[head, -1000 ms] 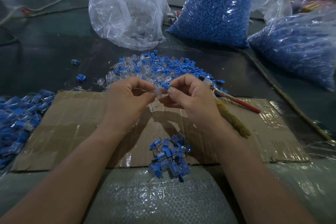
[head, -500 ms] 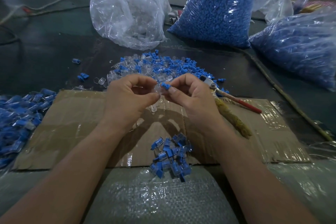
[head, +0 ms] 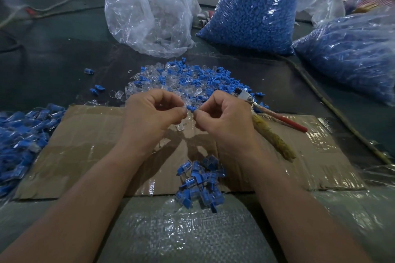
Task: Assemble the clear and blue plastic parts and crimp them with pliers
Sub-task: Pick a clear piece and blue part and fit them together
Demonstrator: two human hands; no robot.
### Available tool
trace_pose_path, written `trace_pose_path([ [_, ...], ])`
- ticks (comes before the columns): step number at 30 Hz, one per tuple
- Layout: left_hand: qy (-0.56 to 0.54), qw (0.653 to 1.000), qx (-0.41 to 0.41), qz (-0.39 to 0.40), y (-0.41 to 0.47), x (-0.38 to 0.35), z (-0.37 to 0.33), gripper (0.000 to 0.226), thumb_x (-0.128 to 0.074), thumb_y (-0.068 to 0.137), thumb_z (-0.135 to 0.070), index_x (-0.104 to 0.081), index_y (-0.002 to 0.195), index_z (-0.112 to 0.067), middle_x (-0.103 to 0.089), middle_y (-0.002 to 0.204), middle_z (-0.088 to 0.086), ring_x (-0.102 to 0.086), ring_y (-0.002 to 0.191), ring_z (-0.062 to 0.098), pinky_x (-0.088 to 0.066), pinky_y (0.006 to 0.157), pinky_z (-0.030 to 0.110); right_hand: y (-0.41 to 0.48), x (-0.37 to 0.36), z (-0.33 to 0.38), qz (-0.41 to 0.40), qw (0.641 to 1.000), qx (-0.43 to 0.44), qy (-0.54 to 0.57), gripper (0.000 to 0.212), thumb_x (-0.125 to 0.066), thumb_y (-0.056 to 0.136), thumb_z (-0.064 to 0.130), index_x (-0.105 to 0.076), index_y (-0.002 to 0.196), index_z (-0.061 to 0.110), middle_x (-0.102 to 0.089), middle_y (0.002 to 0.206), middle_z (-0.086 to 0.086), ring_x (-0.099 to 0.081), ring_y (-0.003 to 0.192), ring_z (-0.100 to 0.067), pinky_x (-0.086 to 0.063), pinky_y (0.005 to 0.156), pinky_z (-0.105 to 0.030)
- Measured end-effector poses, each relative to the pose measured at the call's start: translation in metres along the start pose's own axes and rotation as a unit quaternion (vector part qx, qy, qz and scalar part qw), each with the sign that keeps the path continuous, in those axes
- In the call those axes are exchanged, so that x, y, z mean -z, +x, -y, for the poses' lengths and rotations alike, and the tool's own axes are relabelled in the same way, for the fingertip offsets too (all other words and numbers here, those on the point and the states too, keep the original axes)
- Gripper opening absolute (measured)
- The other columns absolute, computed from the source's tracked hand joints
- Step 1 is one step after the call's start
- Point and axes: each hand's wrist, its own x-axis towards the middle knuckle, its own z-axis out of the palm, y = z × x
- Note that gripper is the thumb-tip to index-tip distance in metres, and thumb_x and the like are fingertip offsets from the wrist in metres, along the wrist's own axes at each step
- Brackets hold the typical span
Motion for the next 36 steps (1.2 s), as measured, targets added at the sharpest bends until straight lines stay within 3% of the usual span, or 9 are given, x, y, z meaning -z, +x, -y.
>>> trace_pose_path([
  [4, 0.016, 1.000, -0.002, 0.002, -0.0004, -0.0007, 0.0004, 0.020, -0.075, 0.070, -0.001, -0.065, 0.067, -0.019, -0.068, 0.065, 0.002, -0.064, 0.057, 0.007, -0.052, 0.057, 0.013, 0.0001, 0.0000, -0.0007, -0.001, 1.000, 0.010, -0.008, 0.022, -0.069, 0.076, 0.010, -0.054, 0.065, 0.021, -0.058, 0.062, 0.003, -0.053, 0.057, -0.005, -0.047, 0.049, -0.017],
  [7, 0.046, 0.999, -0.011, 0.020, -0.0021, -0.0018, -0.0009, 0.022, -0.074, 0.070, -0.003, -0.065, 0.068, -0.023, -0.069, 0.071, -0.008, -0.065, 0.059, 0.005, -0.051, 0.057, 0.011, 0.0000, -0.0002, -0.0011, 0.020, 1.000, 0.013, -0.016, 0.020, -0.069, 0.078, 0.013, -0.055, 0.067, 0.022, -0.060, 0.065, 0.002, -0.057, 0.061, -0.008, -0.049, 0.052, -0.018],
  [11, -0.002, 1.000, 0.007, 0.018, -0.0015, -0.0005, -0.0018, 0.019, -0.074, 0.071, -0.002, -0.066, 0.069, -0.019, -0.070, 0.067, -0.003, -0.065, 0.057, 0.007, -0.051, 0.056, 0.012, -0.0001, 0.0004, 0.0000, 0.028, 0.999, 0.009, 0.035, 0.015, -0.070, 0.079, 0.016, -0.058, 0.075, 0.024, -0.063, 0.072, 0.004, -0.061, 0.068, -0.006, -0.054, 0.062, -0.023],
  [14, -0.041, 0.999, 0.016, 0.022, -0.0011, 0.0010, -0.0024, 0.018, -0.072, 0.072, 0.000, -0.067, 0.070, -0.016, -0.070, 0.065, 0.000, -0.065, 0.057, 0.010, -0.052, 0.057, 0.015, 0.0027, 0.0035, 0.0001, 0.045, 0.996, 0.005, 0.071, 0.022, -0.071, 0.077, 0.018, -0.059, 0.092, 0.029, -0.062, 0.087, 0.012, -0.060, 0.081, 0.003, -0.051, 0.072, -0.013],
  [17, -0.054, 0.998, 0.017, 0.039, -0.0016, 0.0021, -0.0028, 0.016, -0.071, 0.073, 0.001, -0.067, 0.071, -0.015, -0.070, 0.067, 0.003, -0.067, 0.060, 0.012, -0.052, 0.057, 0.015, 0.0038, 0.0052, -0.0011, 0.103, 0.988, -0.019, 0.113, 0.034, -0.067, 0.078, 0.014, -0.061, 0.110, 0.027, -0.064, 0.101, 0.011, -0.063, 0.094, -0.004, -0.053, 0.083, -0.022],
  [20, -0.073, 0.996, 0.020, 0.044, -0.0005, 0.0018, -0.0022, 0.012, -0.071, 0.073, 0.001, -0.067, 0.074, -0.011, -0.070, 0.067, 0.003, -0.066, 0.060, 0.011, -0.050, 0.057, 0.014, 0.0036, 0.0064, -0.0001, 0.105, 0.982, -0.009, 0.159, 0.025, -0.066, 0.078, 0.009, -0.066, 0.101, 0.020, -0.069, 0.093, 0.007, -0.066, 0.088, -0.005, -0.053, 0.078, -0.019],
  [28, -0.099, 0.992, 0.040, 0.068, 0.0010, 0.0014, 0.0001, 0.006, -0.067, 0.075, -0.001, -0.065, 0.076, -0.007, -0.070, 0.064, 0.007, -0.067, 0.057, 0.014, -0.054, 0.053, 0.019, 0.0053, 0.0048, -0.0044, 0.097, 0.980, 0.004, 0.173, 0.020, -0.069, 0.075, 0.008, -0.067, 0.087, 0.024, -0.070, 0.075, 0.011, -0.068, 0.075, -0.006, -0.052, 0.068, -0.015],
  [32, -0.111, 0.990, 0.047, 0.074, 0.0031, 0.0033, 0.0017, 0.007, -0.066, 0.075, 0.000, -0.064, 0.073, -0.007, -0.068, 0.060, 0.006, -0.065, 0.053, 0.014, -0.054, 0.051, 0.021, 0.0043, 0.0049, -0.0051, 0.107, 0.978, 0.026, 0.180, 0.028, -0.070, 0.073, 0.006, -0.067, 0.092, 0.026, -0.070, 0.083, 0.012, -0.068, 0.081, -0.007, -0.053, 0.073, -0.017],
  [36, -0.141, 0.984, 0.064, 0.093, 0.0032, 0.0039, 0.0010, 0.009, -0.066, 0.066, -0.006, -0.063, 0.074, -0.005, -0.068, 0.058, 0.007, -0.065, 0.050, 0.016, -0.053, 0.048, 0.021, 0.0022, 0.0054, -0.0049, 0.088, 0.982, 0.080, 0.147, 0.033, -0.068, 0.074, -0.003, -0.066, 0.102, 0.016, -0.069, 0.089, 0.008, -0.068, 0.087, -0.008, -0.054, 0.078, -0.021],
])
